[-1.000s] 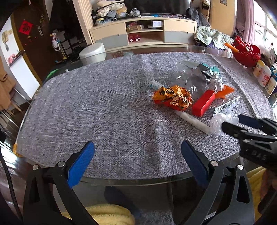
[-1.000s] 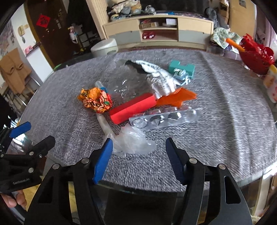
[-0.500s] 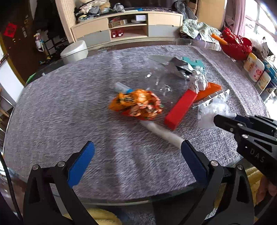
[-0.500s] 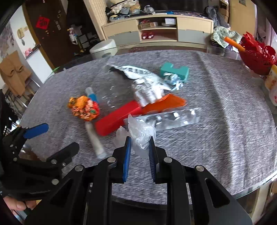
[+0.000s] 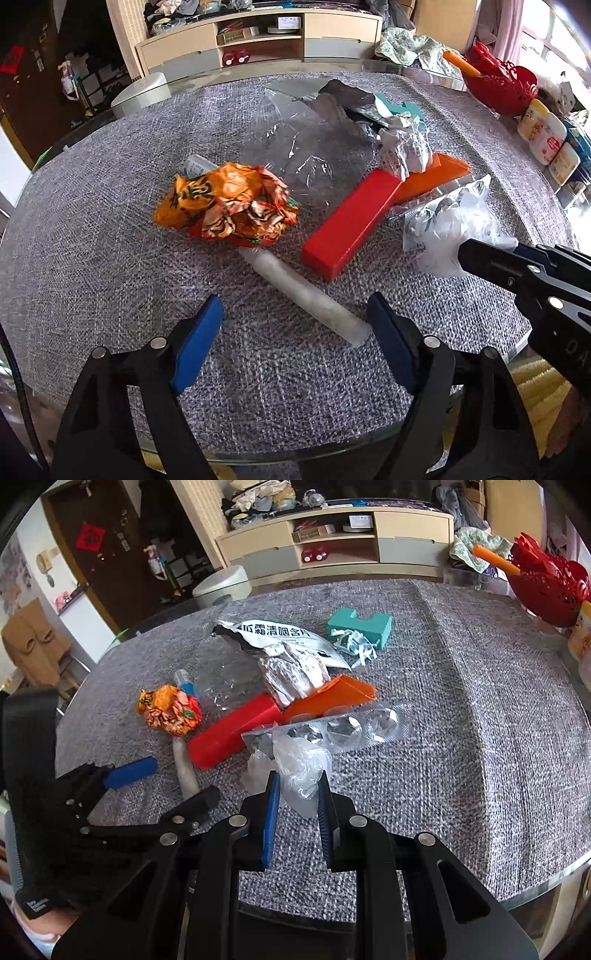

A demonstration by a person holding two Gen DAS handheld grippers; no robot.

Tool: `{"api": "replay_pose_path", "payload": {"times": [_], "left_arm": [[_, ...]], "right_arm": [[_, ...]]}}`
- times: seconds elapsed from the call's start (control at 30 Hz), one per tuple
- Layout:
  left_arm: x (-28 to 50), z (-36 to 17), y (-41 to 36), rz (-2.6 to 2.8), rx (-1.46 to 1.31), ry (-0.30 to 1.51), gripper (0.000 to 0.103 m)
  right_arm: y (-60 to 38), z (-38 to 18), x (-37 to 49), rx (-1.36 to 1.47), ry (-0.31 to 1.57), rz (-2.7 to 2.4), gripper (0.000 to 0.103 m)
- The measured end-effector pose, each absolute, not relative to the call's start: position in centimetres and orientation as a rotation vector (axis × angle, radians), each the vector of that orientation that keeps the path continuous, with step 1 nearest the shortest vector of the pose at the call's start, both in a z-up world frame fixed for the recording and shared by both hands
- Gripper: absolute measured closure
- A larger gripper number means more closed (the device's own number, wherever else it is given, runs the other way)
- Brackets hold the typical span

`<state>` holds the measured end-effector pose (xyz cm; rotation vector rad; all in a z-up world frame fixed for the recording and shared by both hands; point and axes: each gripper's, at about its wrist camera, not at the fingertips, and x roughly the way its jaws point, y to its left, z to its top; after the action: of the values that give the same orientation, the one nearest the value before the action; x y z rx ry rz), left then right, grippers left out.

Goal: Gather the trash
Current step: 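Grasp the white plastic tube with the left tool and lift it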

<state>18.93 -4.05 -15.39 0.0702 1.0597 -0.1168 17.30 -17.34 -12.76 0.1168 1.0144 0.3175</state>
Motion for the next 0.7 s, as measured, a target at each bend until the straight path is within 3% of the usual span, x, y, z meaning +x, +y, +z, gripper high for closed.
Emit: {"api": "replay_pose_path", "payload": {"times": [0.07,0.13,0.23,0.3,0.7], "left_arm": [[18.5,-15.2,-3.8,-0.129,0.078,1.048,0.041],[18.1,-15.0,-3.4,-0.131,0.08,1.035,0.063],[17.7,-14.8,-2.3,-0.117,0.056,1.029,0.088],[17.3,-14.9,-1.7,-0.126,0.04,1.034,0.092],[9.1,-13.4,-1.5,-0.243,0.031,1.051,0.092]], "right_arm": [[-17.4,-12.8,17.2,0.116,1.017,0.317,0.082],[-17.5,-12.9,16.8,0.113,1.019,0.316,0.082],[-17.4,-12.7,16.0,0.109,1.018,0.32,0.082],[-17.4,-12.5,15.5,0.107,1.016,0.332,0.082],[-17.6,-11.6,9.5,0.11,1.028,0.336,0.082]]}}
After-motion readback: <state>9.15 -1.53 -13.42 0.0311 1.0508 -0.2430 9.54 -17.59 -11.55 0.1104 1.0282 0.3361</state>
